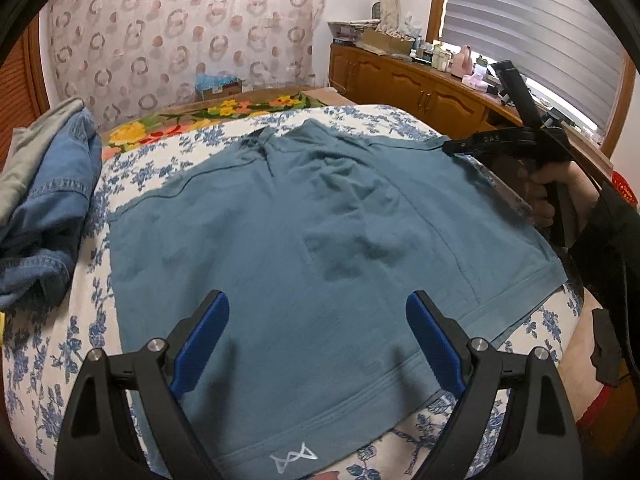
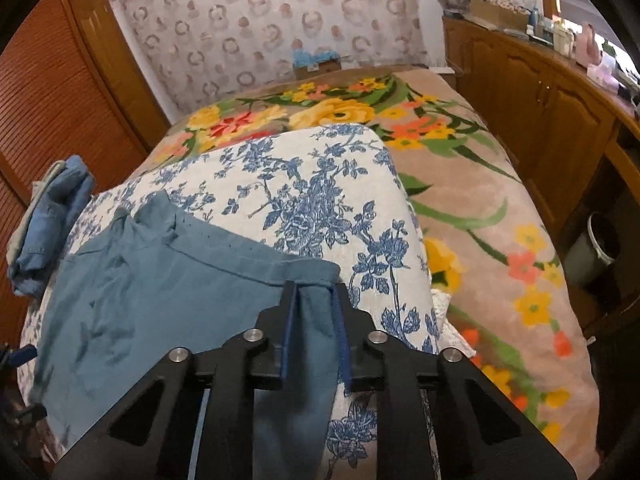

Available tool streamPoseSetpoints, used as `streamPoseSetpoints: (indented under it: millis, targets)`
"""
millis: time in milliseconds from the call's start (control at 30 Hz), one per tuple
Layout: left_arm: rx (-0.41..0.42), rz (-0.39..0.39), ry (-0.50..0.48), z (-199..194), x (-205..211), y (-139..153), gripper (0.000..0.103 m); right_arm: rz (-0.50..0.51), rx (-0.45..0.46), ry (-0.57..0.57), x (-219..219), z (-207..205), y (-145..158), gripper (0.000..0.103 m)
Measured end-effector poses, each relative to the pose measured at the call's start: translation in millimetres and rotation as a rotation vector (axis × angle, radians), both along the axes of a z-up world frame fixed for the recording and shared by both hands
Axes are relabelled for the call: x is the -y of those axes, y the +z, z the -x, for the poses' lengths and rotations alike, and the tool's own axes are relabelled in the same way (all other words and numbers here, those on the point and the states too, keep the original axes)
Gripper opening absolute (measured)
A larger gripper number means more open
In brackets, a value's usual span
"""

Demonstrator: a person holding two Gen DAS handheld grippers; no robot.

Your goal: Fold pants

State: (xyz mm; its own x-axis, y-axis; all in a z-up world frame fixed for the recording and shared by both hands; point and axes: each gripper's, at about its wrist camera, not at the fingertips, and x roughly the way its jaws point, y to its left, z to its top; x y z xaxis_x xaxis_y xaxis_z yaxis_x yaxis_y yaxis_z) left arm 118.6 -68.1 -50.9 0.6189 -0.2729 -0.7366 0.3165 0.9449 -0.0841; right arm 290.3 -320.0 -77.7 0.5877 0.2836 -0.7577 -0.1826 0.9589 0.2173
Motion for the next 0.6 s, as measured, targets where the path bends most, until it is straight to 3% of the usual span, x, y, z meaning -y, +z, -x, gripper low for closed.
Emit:
streamPoseSetpoints:
  millis: [133, 300, 433, 600]
  targets:
    - [-0.015, 0.003, 0.016, -1.9, -5.5, -5.3, 0.091, -0.001, 0.024, -0.007, 6.9, 3.3, 6.1, 0.001]
    - [-0.032, 0.004, 0.023, -5.2, -10.1, -11.7, 0.091, 0.003, 0.106, -0.172, 32.1, 9.9, 23.1, 0.0]
    - [-0.047, -0.003, 0.024, -6.6, -10.8, -15.3, 0.091, 0.023, 0.083, -0.174, 34.0, 7.3, 19.6, 0.0]
    - [-0.079, -0.014, 0.028, -11.3, -8.9, -21.8, 0.091, 0.035, 0.124, -0.113, 18.9, 26.4, 29.0, 0.003]
